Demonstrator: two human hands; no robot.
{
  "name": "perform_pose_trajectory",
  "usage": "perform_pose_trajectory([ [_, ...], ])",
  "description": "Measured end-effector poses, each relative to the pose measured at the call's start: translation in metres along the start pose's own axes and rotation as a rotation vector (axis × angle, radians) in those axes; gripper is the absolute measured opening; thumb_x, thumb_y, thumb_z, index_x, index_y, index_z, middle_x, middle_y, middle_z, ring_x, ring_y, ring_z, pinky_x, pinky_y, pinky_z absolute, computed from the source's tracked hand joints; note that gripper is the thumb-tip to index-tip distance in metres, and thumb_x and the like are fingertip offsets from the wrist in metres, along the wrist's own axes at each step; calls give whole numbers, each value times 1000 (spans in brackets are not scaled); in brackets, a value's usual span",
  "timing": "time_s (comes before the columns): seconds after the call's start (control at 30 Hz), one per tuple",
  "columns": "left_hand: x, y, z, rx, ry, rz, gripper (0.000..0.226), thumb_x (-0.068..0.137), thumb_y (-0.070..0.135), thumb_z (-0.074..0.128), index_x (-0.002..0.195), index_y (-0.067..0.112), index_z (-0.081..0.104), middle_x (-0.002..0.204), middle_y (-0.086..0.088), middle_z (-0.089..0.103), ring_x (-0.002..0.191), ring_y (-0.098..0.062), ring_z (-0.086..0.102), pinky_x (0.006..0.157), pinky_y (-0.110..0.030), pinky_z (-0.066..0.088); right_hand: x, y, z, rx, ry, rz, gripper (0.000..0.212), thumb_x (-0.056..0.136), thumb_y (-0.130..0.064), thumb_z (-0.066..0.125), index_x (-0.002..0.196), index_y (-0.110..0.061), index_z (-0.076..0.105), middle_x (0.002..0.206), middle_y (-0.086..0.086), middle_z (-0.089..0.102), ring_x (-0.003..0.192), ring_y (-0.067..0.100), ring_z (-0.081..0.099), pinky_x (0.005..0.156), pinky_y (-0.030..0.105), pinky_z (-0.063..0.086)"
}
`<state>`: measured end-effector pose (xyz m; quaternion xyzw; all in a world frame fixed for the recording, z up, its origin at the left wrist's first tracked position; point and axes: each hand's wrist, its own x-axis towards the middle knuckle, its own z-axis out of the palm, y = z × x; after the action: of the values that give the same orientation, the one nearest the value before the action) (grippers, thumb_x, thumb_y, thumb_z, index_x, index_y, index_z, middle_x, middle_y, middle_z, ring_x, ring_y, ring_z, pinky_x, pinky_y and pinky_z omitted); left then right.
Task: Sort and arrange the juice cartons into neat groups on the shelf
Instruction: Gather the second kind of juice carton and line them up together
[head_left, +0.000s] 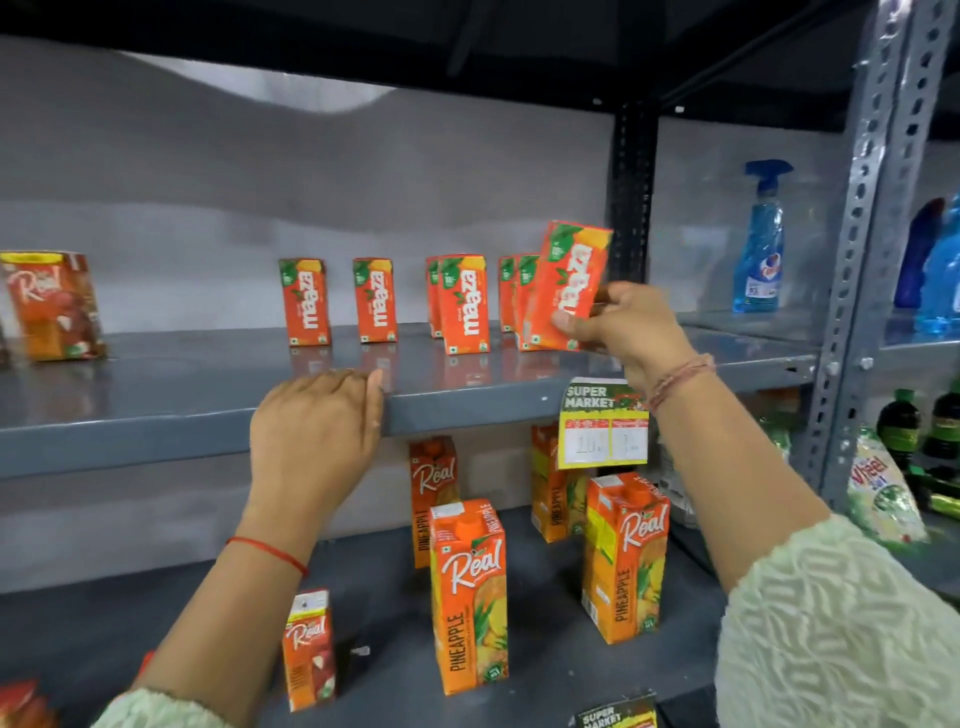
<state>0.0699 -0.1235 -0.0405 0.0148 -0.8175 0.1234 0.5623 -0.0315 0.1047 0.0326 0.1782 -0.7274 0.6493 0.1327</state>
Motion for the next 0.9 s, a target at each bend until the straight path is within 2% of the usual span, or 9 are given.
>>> perform_pose_trajectory([
  [0.1, -6, -30, -5, 26, 50, -90, 50, 90, 24, 37, 48, 4, 57, 44, -13, 57, 35, -29, 51, 46, -21, 28, -7, -11, 44, -33, -103, -11, 40, 70, 0, 76, 108, 4, 63, 108, 17, 68, 95, 27, 65, 91, 43, 54],
  [0.23, -13, -51, -8, 48, 25, -89, 53, 91, 24, 36, 46, 4, 56, 43, -14, 56, 35, -30, 50, 47, -21, 25, -3, -13, 91, -107, -175, 6, 37, 66, -5, 80, 99, 2, 67, 109, 17, 71, 98, 30, 68, 89, 46, 55],
  [0.27, -13, -48, -9, 31, 13, -77, 52, 90, 24, 36, 46, 5, 55, 43, -13, 55, 35, -30, 50, 46, -21, 25, 1, -13, 96, -137, -186, 4, 34, 64, -8, 82, 94, 0, 68, 108, 18, 71, 98, 31, 68, 89, 47, 55],
  [0.33, -24, -97, -21, 91, 69, -126, 50, 90, 22, 38, 45, 5, 55, 42, -12, 55, 35, -30, 50, 42, -22, 30, -3, -33, 164, -150, -277, -20, 22, 63, -11, 83, 72, -9, 63, 104, 18, 72, 95, 30, 68, 89, 47, 55],
  [0.4, -25, -101, -21, 72, 89, -106, 49, 90, 20, 39, 46, 5, 55, 43, -11, 54, 36, -29, 50, 41, -23, 33, 2, -35, 179, -154, -300, -10, 27, 63, -10, 82, 62, -15, 55, 100, 15, 71, 92, 28, 68, 90, 44, 55],
  [0.47, -28, -95, -18, 73, 94, -102, 48, 90, 20, 38, 48, 6, 56, 44, -10, 55, 37, -29, 51, 43, -25, 36, 8, -34, 191, -154, -299, 28, 26, 59, -11, 85, 74, -11, 63, 108, 15, 71, 98, 28, 67, 92, 44, 54],
  [0.57, -28, -89, -12, 58, 110, -81, 47, 90, 21, 39, 51, 6, 60, 47, -9, 59, 39, -29, 53, 45, -27, 39, 15, -37, 207, -165, -334, 58, 47, 59, -13, 86, 100, 0, 66, 111, 16, 71, 101, 30, 67, 92, 44, 53],
  [0.73, -29, -94, -9, 72, 161, -75, 44, 90, 18, 41, 54, 6, 64, 51, -8, 63, 43, -28, 57, 48, -27, 42, 18, -45, 236, -220, -401, 69, 54, 59, -15, 87, 105, 2, 63, 110, 16, 70, 100, 32, 67, 87, 45, 56],
  [0.9, -30, -94, -6, 61, 225, -59, 58, 97, 22, 30, 55, 7, 66, 53, -6, 66, 45, -25, 59, 50, -25, 43, 16, -44, 240, -287, -428, 63, 52, 65, -18, 83, 108, 0, 62, 117, 16, 67, 107, 33, 64, 94, 45, 52],
])
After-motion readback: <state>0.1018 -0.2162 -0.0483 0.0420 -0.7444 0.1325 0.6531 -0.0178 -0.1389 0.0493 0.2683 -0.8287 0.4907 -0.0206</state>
